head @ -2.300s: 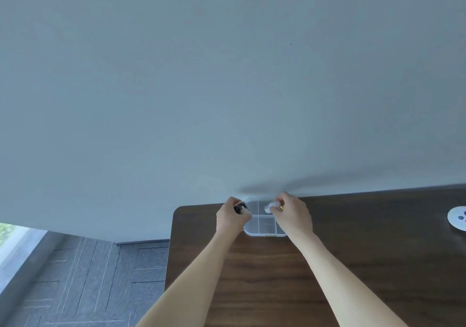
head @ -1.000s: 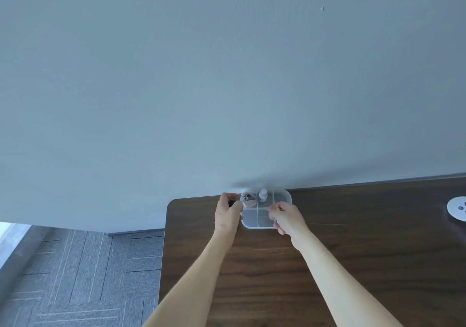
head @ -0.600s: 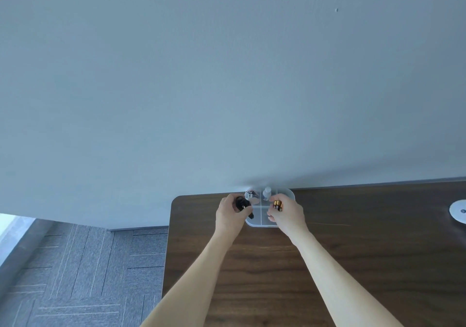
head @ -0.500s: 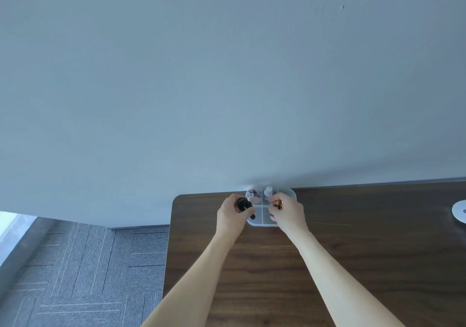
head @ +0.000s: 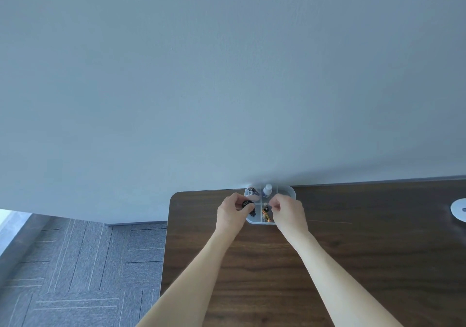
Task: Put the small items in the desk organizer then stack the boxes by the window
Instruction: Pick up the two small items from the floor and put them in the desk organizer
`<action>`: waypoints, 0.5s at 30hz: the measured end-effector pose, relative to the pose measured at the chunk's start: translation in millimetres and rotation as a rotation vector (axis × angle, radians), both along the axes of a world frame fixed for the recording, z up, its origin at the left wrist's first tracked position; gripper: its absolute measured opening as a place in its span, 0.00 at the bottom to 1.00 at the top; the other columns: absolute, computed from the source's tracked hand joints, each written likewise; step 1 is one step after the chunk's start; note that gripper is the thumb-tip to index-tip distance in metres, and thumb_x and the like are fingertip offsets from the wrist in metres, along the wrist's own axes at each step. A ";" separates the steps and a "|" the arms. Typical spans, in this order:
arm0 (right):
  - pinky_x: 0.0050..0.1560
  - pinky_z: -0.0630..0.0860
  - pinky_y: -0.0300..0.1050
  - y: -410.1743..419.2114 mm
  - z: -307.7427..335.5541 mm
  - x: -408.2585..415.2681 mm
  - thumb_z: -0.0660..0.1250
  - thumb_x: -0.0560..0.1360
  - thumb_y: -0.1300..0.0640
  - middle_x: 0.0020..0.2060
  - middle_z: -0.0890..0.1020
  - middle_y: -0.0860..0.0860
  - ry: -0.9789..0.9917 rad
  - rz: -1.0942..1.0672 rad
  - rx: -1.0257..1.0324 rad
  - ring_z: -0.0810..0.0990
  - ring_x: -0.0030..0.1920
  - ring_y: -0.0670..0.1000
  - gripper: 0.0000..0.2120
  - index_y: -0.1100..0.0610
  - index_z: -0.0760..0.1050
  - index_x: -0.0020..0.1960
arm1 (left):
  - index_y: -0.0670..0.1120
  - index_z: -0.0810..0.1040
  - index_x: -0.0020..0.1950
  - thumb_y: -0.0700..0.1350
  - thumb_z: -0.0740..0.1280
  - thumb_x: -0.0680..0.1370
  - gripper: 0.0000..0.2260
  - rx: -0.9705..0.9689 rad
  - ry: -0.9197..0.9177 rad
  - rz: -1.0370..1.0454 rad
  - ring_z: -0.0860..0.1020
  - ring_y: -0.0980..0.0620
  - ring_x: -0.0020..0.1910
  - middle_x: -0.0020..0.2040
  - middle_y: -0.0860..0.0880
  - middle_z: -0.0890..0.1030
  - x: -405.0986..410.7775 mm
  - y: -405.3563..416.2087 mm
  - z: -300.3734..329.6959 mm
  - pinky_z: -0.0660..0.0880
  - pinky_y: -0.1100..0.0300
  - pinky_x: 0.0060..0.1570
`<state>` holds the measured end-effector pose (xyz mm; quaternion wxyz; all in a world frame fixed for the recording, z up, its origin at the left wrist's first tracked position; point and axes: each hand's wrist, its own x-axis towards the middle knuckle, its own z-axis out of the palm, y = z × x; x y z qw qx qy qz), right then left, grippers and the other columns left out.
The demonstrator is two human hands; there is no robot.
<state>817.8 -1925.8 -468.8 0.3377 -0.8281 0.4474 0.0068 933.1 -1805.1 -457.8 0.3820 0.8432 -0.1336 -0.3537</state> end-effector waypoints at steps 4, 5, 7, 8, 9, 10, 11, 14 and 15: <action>0.48 0.80 0.48 -1.0 1.2 -3.5 0.66 0.77 0.61 0.48 0.85 0.50 0.036 0.007 0.008 0.83 0.48 0.53 0.08 0.54 0.82 0.52 | 0.53 0.80 0.48 0.48 0.71 0.73 0.04 0.004 0.001 0.002 0.79 0.58 0.49 0.47 0.55 0.83 0.5 0.0 0.2 0.71 0.66 0.44; 0.48 0.80 0.48 -1.2 1.0 -4.3 0.67 0.77 0.61 0.48 0.85 0.50 0.044 0.012 0.015 0.82 0.48 0.53 0.08 0.54 0.81 0.53 | 0.53 0.80 0.48 0.48 0.71 0.74 0.04 0.007 0.002 0.003 0.79 0.57 0.49 0.47 0.56 0.83 0.5 0.1 1.3 0.71 0.67 0.43; 0.48 0.79 0.47 -0.9 1.4 -5.9 0.67 0.76 0.60 0.48 0.83 0.49 0.051 0.041 0.042 0.82 0.48 0.52 0.08 0.53 0.81 0.54 | 0.53 0.80 0.51 0.47 0.70 0.74 0.06 0.024 0.012 0.011 0.79 0.56 0.49 0.48 0.55 0.83 0.5 -0.5 4.0 0.70 0.68 0.41; 0.48 0.79 0.46 0.0 1.4 -6.5 0.68 0.76 0.58 0.47 0.82 0.49 0.050 0.066 0.052 0.81 0.48 0.51 0.09 0.52 0.81 0.55 | 0.52 0.79 0.54 0.47 0.69 0.74 0.09 0.039 0.016 0.013 0.78 0.55 0.49 0.50 0.54 0.83 0.7 -1.5 5.7 0.70 0.67 0.40; 0.47 0.79 0.47 1.3 1.7 -7.3 0.68 0.76 0.57 0.47 0.80 0.49 0.048 0.097 0.053 0.80 0.47 0.50 0.10 0.51 0.80 0.57 | 0.50 0.77 0.58 0.48 0.69 0.75 0.12 0.057 0.014 0.011 0.78 0.54 0.50 0.52 0.53 0.82 0.9 -2.0 6.9 0.70 0.65 0.41; 0.48 0.79 0.47 3.0 2.1 -8.1 0.68 0.76 0.56 0.48 0.79 0.49 0.046 0.122 0.047 0.79 0.47 0.49 0.11 0.50 0.80 0.58 | 0.49 0.75 0.61 0.48 0.69 0.75 0.16 0.077 0.008 0.005 0.77 0.53 0.51 0.54 0.51 0.79 1.0 -2.3 7.9 0.70 0.63 0.44; 0.48 0.79 0.47 4.6 3.9 -9.0 0.68 0.77 0.56 0.48 0.79 0.49 0.043 0.137 0.036 0.79 0.47 0.49 0.12 0.50 0.79 0.60 | 0.48 0.72 0.65 0.49 0.69 0.75 0.20 0.097 0.004 -0.001 0.76 0.52 0.52 0.56 0.49 0.77 1.0 -2.0 8.9 0.69 0.62 0.47; 0.47 0.79 0.49 9.6 11.0 -13.3 0.67 0.78 0.55 0.49 0.78 0.50 0.031 0.158 0.003 0.80 0.46 0.50 0.11 0.50 0.80 0.58 | 0.47 0.67 0.71 0.49 0.70 0.74 0.27 0.140 0.010 -0.010 0.74 0.49 0.57 0.61 0.46 0.74 -2.0 3.9 12.5 0.68 0.59 0.51; 0.47 0.79 0.49 12.0 14.5 -15.2 0.66 0.78 0.55 0.49 0.77 0.50 0.029 0.164 0.005 0.80 0.45 0.50 0.09 0.49 0.81 0.57 | 0.47 0.66 0.72 0.49 0.70 0.74 0.28 0.152 0.006 -0.018 0.74 0.49 0.57 0.63 0.46 0.73 -4.0 7.7 15.2 0.68 0.59 0.52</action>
